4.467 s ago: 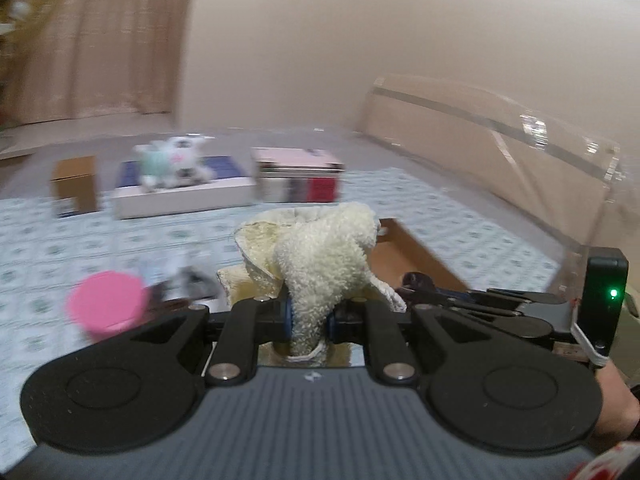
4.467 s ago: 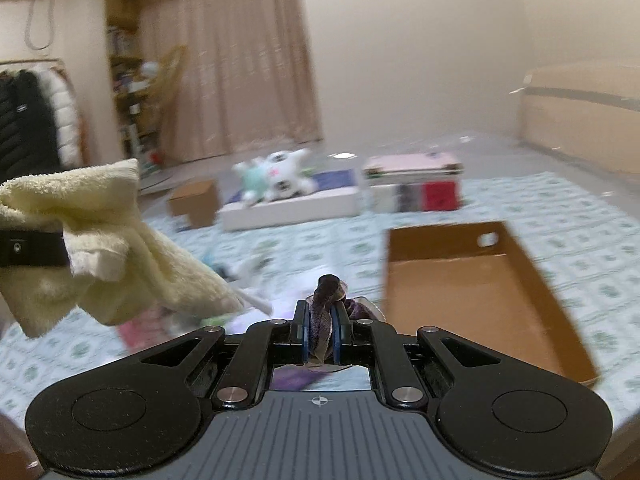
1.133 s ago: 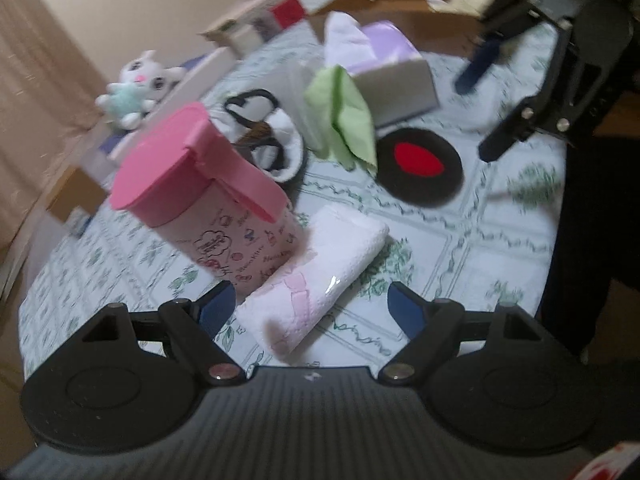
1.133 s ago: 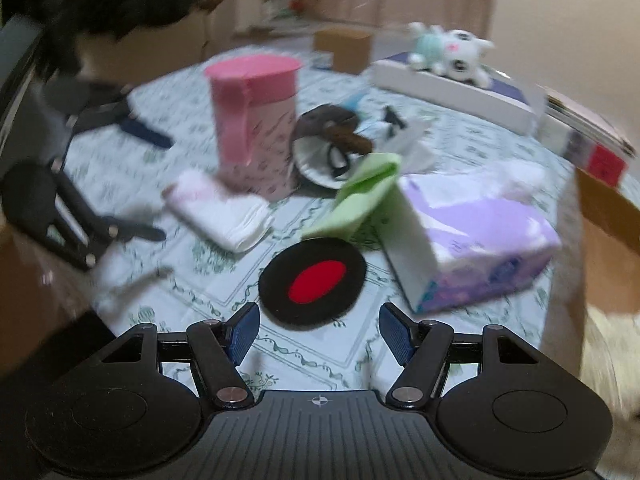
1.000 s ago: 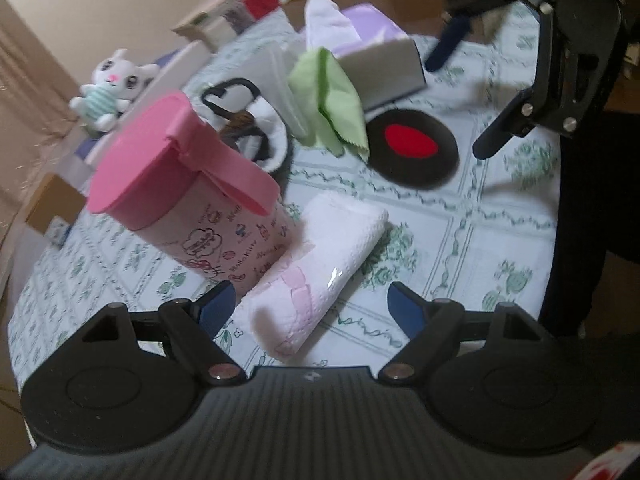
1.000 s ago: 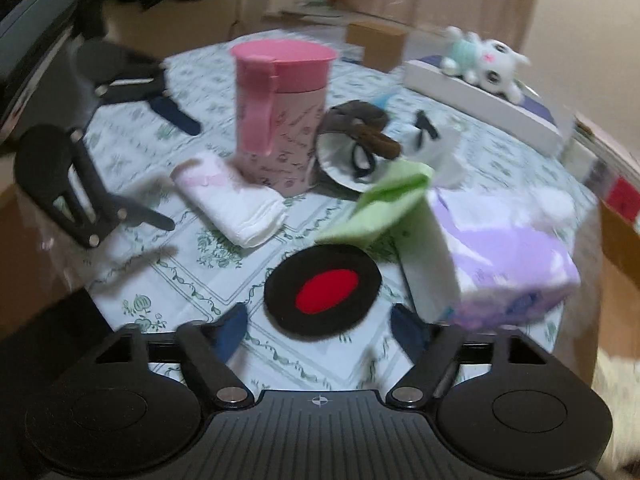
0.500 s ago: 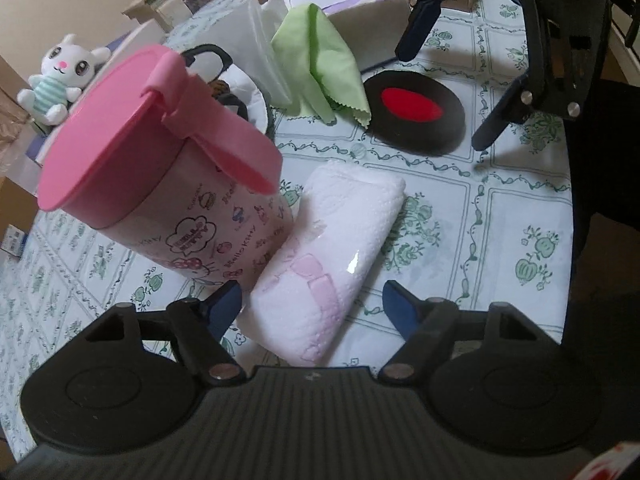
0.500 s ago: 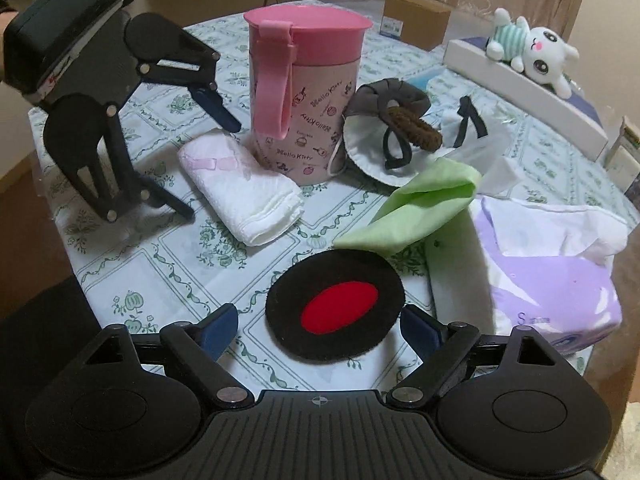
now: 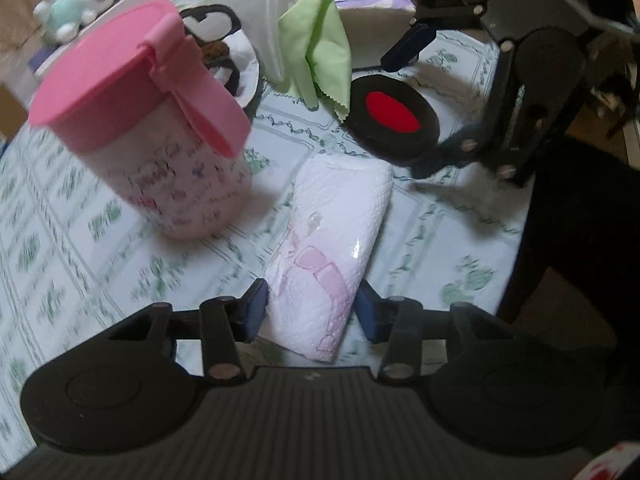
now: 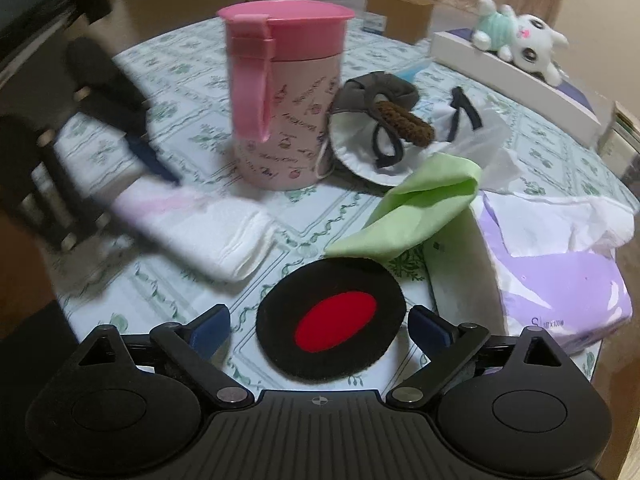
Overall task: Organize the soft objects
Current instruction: 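Grasp the white folded towel with the left gripper while the right grasps the black-red pad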
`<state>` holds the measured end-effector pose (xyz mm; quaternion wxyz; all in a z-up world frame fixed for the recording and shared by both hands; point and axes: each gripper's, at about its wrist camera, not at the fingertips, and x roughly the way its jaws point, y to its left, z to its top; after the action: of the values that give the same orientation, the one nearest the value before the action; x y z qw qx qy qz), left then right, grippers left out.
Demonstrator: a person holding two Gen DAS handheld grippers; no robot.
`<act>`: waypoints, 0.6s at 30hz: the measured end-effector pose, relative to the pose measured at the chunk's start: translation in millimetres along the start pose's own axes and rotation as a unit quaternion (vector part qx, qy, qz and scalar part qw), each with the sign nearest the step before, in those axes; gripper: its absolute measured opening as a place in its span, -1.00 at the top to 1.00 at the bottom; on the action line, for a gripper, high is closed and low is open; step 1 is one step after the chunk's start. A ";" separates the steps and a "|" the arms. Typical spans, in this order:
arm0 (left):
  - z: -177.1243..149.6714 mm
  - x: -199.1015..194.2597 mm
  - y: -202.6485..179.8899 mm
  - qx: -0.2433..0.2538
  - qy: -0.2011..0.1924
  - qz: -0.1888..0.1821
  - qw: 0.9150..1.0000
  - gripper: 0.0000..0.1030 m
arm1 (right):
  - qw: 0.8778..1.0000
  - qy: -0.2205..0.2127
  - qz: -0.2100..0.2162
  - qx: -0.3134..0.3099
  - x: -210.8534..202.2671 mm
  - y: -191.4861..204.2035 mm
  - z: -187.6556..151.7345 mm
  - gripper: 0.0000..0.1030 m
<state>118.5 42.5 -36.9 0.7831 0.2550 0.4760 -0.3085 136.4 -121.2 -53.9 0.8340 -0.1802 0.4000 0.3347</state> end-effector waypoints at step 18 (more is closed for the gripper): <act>1.7 -6.6 -20.6 -0.086 -0.033 0.073 0.993 -0.28 | 0.993 -0.034 -0.040 0.110 -8.6 -4.9 -18.4 -0.44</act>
<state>102.2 28.9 -32.4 0.8378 0.2108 0.4547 -0.2165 125.9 -138.8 -58.2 0.8747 -0.0922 0.3980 0.2609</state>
